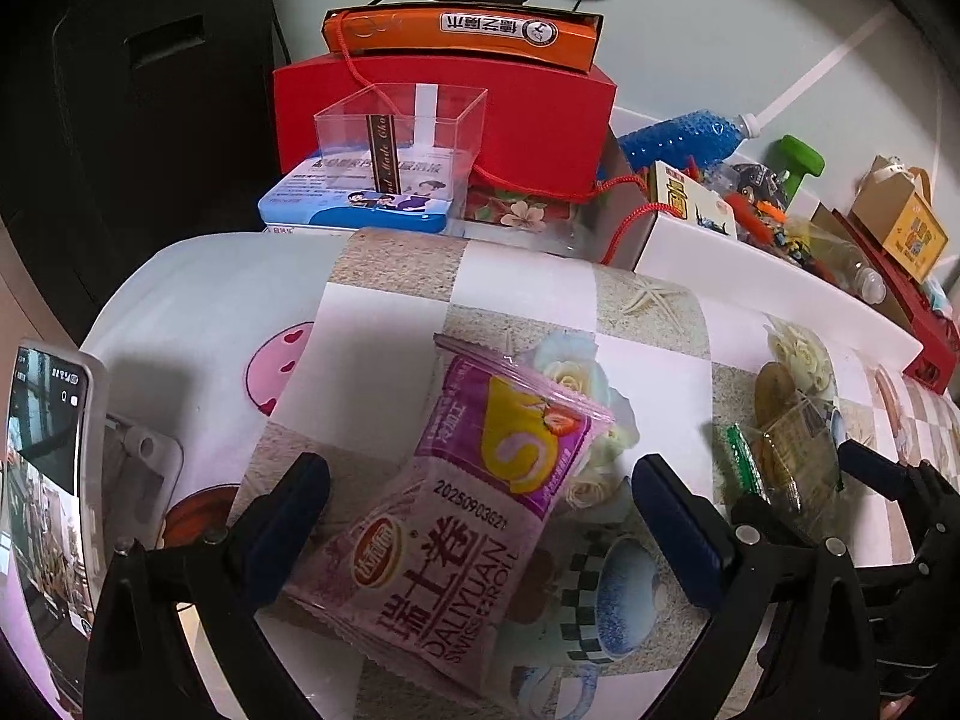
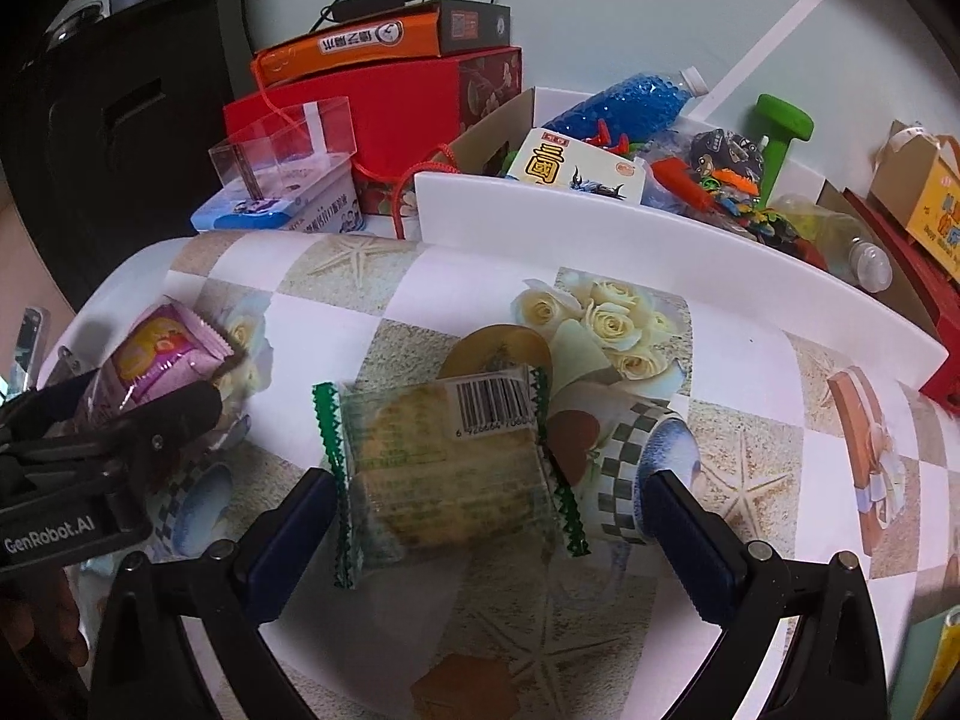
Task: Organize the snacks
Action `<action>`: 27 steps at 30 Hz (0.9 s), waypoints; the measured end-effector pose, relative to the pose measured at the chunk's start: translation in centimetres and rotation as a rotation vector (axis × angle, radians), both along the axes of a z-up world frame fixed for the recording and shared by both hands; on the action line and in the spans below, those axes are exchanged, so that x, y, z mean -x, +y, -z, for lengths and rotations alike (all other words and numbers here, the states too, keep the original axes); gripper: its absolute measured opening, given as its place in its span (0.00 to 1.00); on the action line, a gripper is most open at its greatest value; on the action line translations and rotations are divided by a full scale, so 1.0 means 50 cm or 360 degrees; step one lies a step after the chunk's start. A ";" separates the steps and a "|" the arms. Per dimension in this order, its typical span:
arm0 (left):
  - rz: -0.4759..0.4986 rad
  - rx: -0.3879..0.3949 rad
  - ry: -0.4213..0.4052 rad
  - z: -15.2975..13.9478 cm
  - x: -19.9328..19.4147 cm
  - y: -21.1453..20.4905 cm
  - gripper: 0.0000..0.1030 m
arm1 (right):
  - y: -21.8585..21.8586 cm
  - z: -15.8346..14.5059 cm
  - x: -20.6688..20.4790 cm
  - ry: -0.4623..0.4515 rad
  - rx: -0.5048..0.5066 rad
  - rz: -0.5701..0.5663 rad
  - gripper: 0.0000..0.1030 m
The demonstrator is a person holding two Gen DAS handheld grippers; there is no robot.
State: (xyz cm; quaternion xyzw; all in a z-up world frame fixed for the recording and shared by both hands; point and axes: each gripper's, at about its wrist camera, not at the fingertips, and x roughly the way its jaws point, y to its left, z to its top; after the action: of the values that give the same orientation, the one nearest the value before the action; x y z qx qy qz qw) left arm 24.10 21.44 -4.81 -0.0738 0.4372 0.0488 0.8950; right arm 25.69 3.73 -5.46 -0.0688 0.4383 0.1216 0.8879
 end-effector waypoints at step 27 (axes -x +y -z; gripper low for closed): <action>0.0109 0.0117 0.0007 -0.006 0.006 -0.018 0.41 | 0.010 -0.010 0.023 -0.0062 0.0021 -0.0056 0.56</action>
State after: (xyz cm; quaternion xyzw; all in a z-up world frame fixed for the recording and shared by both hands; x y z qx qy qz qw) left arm 23.78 20.53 -4.53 -0.0914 0.4430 0.0023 0.8919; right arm 24.55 4.22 -4.98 -0.0847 0.4204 0.1328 0.8935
